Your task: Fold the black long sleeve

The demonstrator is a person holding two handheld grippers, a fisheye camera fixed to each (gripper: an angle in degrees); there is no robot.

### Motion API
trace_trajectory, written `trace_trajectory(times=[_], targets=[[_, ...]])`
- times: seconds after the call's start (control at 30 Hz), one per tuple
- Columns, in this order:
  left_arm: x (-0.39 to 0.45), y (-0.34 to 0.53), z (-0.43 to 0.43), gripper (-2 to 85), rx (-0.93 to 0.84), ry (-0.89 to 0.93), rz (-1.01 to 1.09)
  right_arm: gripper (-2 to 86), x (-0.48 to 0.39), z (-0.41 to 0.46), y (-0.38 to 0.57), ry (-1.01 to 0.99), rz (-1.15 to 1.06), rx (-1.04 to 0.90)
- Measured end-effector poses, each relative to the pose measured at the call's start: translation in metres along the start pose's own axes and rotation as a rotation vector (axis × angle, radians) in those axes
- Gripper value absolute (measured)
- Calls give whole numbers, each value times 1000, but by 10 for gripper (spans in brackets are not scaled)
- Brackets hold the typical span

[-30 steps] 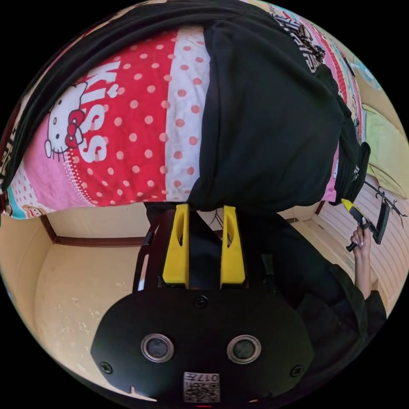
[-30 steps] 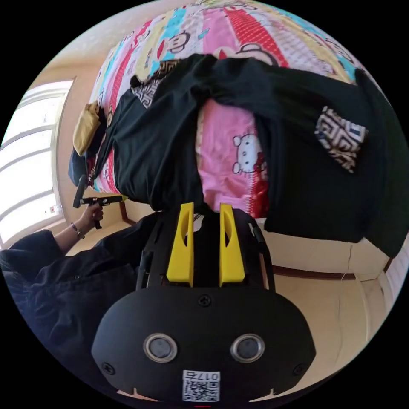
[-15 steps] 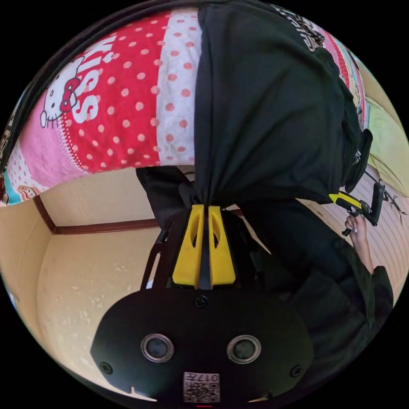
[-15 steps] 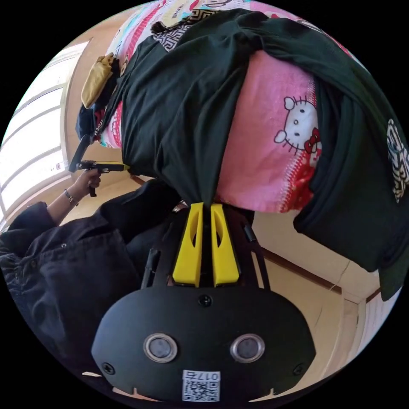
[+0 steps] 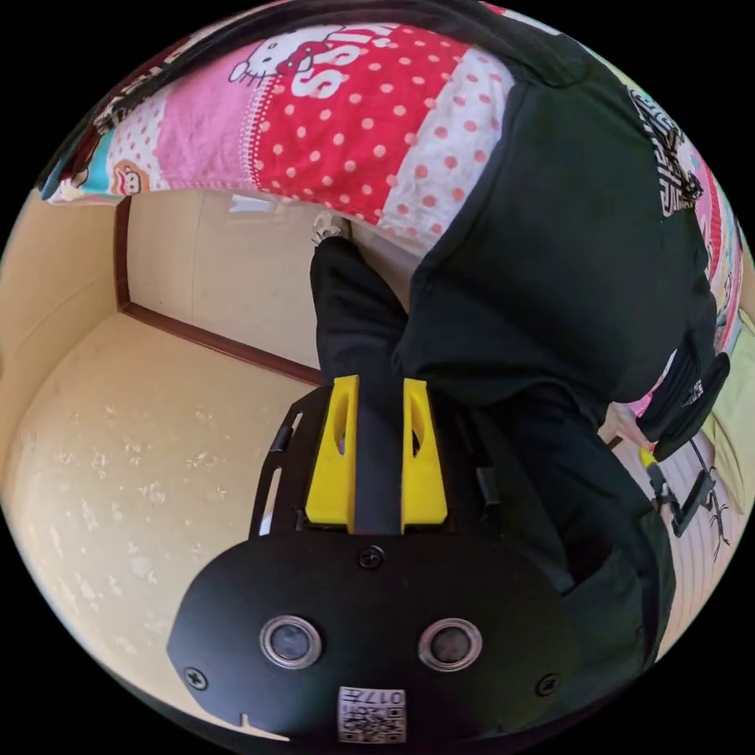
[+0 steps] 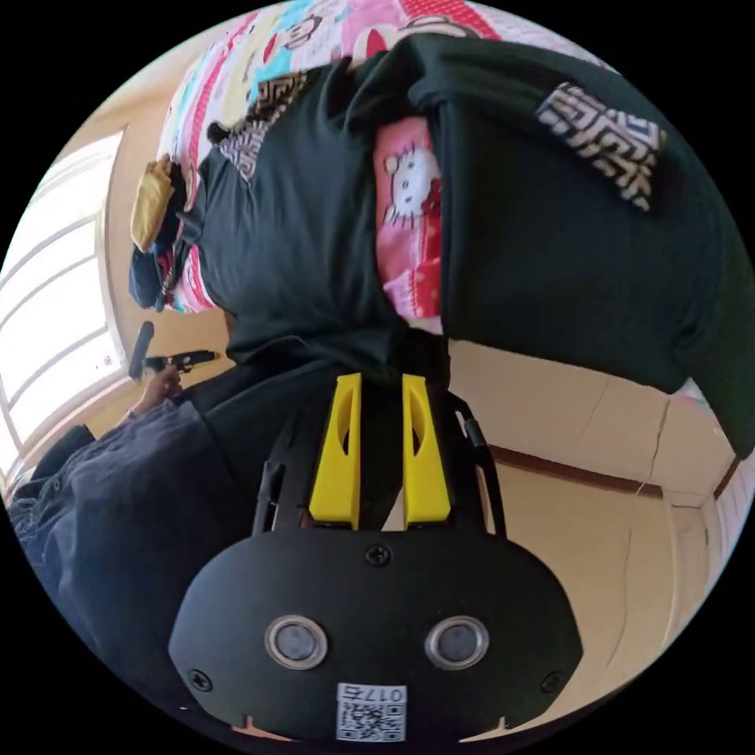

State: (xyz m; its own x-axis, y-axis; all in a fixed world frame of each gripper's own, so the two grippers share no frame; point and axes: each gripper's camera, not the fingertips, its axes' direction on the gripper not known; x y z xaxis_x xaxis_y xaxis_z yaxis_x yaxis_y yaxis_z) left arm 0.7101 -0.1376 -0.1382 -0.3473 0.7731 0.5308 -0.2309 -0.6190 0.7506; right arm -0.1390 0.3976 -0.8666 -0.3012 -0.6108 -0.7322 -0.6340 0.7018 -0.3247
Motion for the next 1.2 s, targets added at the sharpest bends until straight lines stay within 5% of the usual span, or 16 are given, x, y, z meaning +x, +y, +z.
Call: trace_trajectory(times=[0.2,0.4,0.57,0.73,0.87,1.07,1.2], targets=[[4,18,-10,85,0,-24,-50,111,14,-66,-18,236,53,331],[7,43,-25,82,35,-5,-69,79,14,-33,-60,473,-131,201],[5,57,-41,81,62,-42,-58,24,33,-77,-34,286,-73,398],[-20,67,-52,80,95,61,-125,14,129,-146,65,-134,432,976],[-48,73,-55,79,120,260,-214,11,190,-103,82,-339,747,944],[-94,84,-64,78,160,465,-343,12,161,-103,70,-423,636,1026],[-133,88,-71,69,229,666,-440,13,82,-133,28,-436,346,1060]])
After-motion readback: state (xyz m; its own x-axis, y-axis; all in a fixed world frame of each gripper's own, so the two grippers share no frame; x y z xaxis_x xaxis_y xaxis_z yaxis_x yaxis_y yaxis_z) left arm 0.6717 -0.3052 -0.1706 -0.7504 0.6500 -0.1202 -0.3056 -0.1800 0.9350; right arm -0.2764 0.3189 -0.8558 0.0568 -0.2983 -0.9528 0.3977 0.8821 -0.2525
